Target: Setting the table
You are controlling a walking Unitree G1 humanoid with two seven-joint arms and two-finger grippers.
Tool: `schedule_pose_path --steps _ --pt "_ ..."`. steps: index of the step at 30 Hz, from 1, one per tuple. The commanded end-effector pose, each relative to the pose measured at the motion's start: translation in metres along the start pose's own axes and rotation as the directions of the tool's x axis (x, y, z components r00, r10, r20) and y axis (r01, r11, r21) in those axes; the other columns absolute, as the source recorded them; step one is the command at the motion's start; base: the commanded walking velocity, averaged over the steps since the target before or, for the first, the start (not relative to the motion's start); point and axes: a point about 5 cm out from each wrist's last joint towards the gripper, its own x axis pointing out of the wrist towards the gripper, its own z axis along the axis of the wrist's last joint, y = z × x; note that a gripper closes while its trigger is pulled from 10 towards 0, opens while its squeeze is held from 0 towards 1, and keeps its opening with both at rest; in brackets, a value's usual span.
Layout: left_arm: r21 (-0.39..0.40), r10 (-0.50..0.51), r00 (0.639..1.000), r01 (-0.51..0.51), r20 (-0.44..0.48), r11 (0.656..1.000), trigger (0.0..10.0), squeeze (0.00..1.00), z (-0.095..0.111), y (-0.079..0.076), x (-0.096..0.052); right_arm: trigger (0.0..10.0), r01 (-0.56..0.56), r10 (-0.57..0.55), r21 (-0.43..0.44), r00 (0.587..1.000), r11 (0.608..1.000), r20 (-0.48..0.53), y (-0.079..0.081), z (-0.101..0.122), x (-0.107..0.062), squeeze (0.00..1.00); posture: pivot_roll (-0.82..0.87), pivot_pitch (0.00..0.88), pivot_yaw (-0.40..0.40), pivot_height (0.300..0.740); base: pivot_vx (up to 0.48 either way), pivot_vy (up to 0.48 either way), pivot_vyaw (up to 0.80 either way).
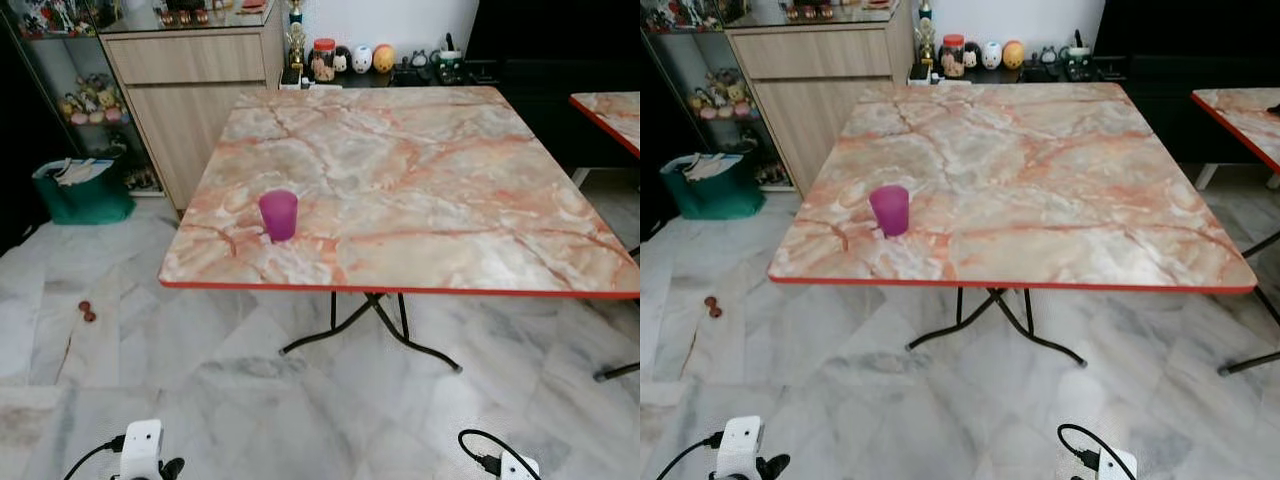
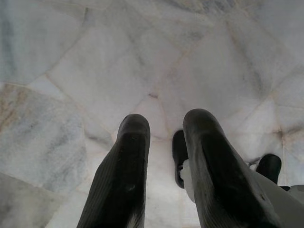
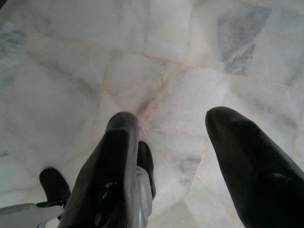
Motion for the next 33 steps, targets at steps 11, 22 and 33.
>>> schedule_pose_path --steps 11,22,33 --pt "-0.009 0.008 1.0 -0.008 -0.019 1.0 10.0 0.0 -0.008 0.001 -0.002 10.0 -0.004 0.004 -0.009 1.0 1.0 -0.002 -0.002 -0.001 0.0 0.0 0.06 0.0 0.0 0.74 0.266 0.0 0.0" --pt "0.009 -0.005 1.0 0.005 -0.023 1.0 10.0 0.0 -0.008 -0.005 0.0 10.0 -0.004 0.004 -0.012 1.0 1.0 0.004 -0.004 0.001 0.0 0.0 0.07 0.0 -0.012 0.74 0.0 0.0 0.0" --pt "-0.035 0.036 0.992 -0.032 0.123 0.999 10.0 0.0 0.006 -0.004 -0.001 10.0 -0.001 0.001 -0.025 1.0 1.0 -0.004 -0.005 -0.002 -0.001 0.0 0.1 0.0 -0.014 0.74 0.0 0.0 0.0"
